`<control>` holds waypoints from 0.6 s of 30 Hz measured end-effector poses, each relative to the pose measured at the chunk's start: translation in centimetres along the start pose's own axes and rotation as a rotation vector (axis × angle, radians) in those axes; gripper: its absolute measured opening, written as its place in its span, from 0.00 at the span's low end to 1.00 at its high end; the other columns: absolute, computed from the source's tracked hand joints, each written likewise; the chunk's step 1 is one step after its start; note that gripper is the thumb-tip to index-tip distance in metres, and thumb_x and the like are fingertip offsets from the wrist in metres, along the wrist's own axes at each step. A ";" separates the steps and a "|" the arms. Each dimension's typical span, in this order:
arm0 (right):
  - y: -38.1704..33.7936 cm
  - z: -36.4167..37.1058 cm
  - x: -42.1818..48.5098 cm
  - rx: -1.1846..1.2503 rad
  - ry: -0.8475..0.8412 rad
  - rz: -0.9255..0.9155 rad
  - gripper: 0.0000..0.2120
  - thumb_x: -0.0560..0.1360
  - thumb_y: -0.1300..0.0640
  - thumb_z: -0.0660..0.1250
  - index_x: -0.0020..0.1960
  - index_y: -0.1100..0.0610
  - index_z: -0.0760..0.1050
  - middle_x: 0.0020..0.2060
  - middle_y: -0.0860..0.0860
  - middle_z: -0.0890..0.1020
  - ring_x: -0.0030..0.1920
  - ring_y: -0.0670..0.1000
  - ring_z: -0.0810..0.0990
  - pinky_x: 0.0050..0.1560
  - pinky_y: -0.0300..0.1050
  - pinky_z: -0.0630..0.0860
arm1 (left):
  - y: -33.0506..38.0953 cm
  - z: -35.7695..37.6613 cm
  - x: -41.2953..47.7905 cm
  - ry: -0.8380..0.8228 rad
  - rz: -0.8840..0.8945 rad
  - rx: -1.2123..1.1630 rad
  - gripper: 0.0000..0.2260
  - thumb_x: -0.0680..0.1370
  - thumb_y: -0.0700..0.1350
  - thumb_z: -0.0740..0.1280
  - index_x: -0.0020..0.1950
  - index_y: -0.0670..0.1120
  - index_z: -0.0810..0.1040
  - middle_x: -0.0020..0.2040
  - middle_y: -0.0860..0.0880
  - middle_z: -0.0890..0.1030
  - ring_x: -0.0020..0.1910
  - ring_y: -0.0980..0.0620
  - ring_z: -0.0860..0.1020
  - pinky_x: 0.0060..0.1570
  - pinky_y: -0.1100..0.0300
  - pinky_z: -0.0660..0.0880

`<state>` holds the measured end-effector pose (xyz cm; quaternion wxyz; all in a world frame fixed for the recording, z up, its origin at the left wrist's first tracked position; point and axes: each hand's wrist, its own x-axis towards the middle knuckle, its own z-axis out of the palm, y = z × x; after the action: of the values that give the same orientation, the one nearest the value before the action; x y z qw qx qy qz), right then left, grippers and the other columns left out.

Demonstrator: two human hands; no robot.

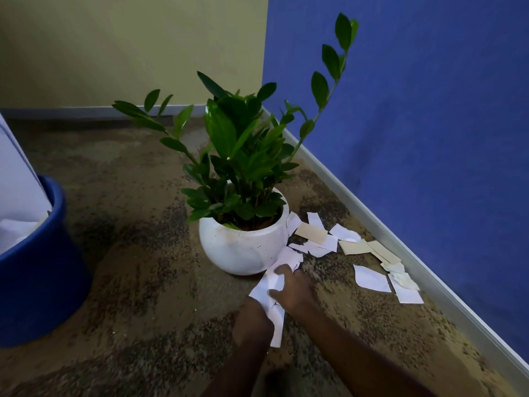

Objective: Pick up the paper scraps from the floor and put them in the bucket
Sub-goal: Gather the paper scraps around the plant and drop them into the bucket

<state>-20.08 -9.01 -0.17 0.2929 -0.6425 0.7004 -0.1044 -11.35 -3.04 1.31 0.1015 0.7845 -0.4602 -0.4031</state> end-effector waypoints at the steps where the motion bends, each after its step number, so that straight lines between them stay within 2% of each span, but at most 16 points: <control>1: 0.0 0.0 0.1 0.026 0.005 0.003 0.23 0.73 0.55 0.69 0.66 0.55 0.68 0.65 0.57 0.71 0.65 0.57 0.70 0.63 0.44 0.70 | 0.1 0.0 0.2 -0.038 -0.006 -0.021 0.17 0.78 0.37 0.63 0.67 0.39 0.70 0.67 0.42 0.74 0.66 0.46 0.74 0.66 0.55 0.71; 3: 0.2 -0.2 0.4 0.091 0.001 0.011 0.20 0.73 0.58 0.69 0.64 0.60 0.72 0.64 0.58 0.75 0.63 0.55 0.74 0.62 0.43 0.71 | 0.2 0.2 0.5 -0.042 0.002 -0.051 0.17 0.78 0.37 0.64 0.67 0.40 0.71 0.68 0.44 0.74 0.67 0.48 0.73 0.68 0.57 0.70; 5: 0.5 -0.7 0.5 0.170 0.001 0.026 0.18 0.74 0.60 0.69 0.62 0.64 0.74 0.62 0.58 0.78 0.61 0.55 0.76 0.58 0.40 0.72 | 0.2 0.0 0.4 -0.044 0.008 -0.110 0.17 0.78 0.37 0.63 0.67 0.40 0.72 0.66 0.43 0.76 0.64 0.48 0.77 0.65 0.56 0.73; 9: 1.3 -2.3 0.6 0.338 0.060 0.048 0.17 0.73 0.62 0.69 0.61 0.65 0.75 0.56 0.58 0.80 0.54 0.54 0.78 0.49 0.37 0.69 | 0.1 -1.1 0.9 -0.005 -0.009 -0.190 0.17 0.80 0.40 0.60 0.69 0.40 0.70 0.65 0.42 0.76 0.61 0.48 0.78 0.58 0.59 0.75; 11: 1.6 -3.0 0.0 0.483 0.057 0.038 0.11 0.72 0.65 0.69 0.54 0.66 0.78 0.44 0.56 0.80 0.47 0.52 0.76 0.40 0.37 0.69 | 0.1 -1.7 1.2 0.022 -0.032 -0.254 0.16 0.79 0.38 0.60 0.67 0.38 0.71 0.64 0.40 0.76 0.61 0.45 0.77 0.55 0.59 0.73; 13: 1.9 -3.4 -0.9 0.575 0.013 0.025 0.02 0.71 0.67 0.69 0.40 0.62 0.78 0.35 0.55 0.76 0.40 0.51 0.74 0.35 0.39 0.66 | 0.1 -2.2 1.5 0.051 -0.069 -0.349 0.16 0.79 0.36 0.59 0.66 0.35 0.70 0.63 0.38 0.76 0.62 0.42 0.75 0.57 0.56 0.73; 14: 2.0 -3.3 -1.5 0.604 -0.025 0.015 0.08 0.71 0.68 0.68 0.34 0.60 0.75 0.33 0.54 0.75 0.37 0.51 0.74 0.35 0.39 0.66 | 0.1 -2.3 1.6 0.057 -0.089 -0.399 0.16 0.79 0.35 0.59 0.67 0.35 0.69 0.63 0.37 0.76 0.61 0.41 0.76 0.57 0.56 0.73; 15: 2.0 -3.2 -2.1 0.634 -0.078 0.017 0.12 0.71 0.68 0.67 0.31 0.57 0.74 0.31 0.53 0.75 0.34 0.50 0.73 0.35 0.39 0.66 | 0.2 -2.4 1.7 0.046 -0.115 -0.459 0.17 0.79 0.35 0.59 0.67 0.34 0.69 0.63 0.36 0.76 0.57 0.41 0.77 0.53 0.58 0.76; 16: 1.9 -2.9 -2.7 0.662 -0.130 0.030 0.14 0.70 0.69 0.67 0.30 0.55 0.74 0.31 0.52 0.76 0.34 0.49 0.74 0.35 0.39 0.67 | 0.2 -2.5 1.6 0.021 -0.133 -0.533 0.17 0.79 0.35 0.58 0.68 0.34 0.68 0.62 0.36 0.76 0.49 0.42 0.79 0.43 0.61 0.79; 17: 1.8 -2.7 -3.3 0.678 -0.185 0.033 0.13 0.69 0.68 0.67 0.30 0.54 0.75 0.31 0.51 0.76 0.34 0.48 0.74 0.36 0.39 0.68 | 0.3 -2.5 1.3 -0.020 -0.138 -0.603 0.17 0.80 0.35 0.57 0.68 0.34 0.68 0.60 0.35 0.77 0.40 0.45 0.78 0.30 0.64 0.78; 18: 1.6 -2.5 -3.8 0.688 -0.243 0.027 0.10 0.66 0.65 0.68 0.29 0.54 0.75 0.31 0.51 0.76 0.34 0.48 0.74 0.36 0.40 0.68 | 0.4 -2.4 1.2 -0.053 -0.138 -0.662 0.16 0.81 0.37 0.56 0.68 0.34 0.68 0.55 0.35 0.78 0.34 0.48 0.74 0.23 0.63 0.75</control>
<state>-22.81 -5.70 2.08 0.5745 -0.5046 0.5928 -0.2529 -9.61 -4.69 2.44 0.3110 0.7277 -0.2526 -0.5568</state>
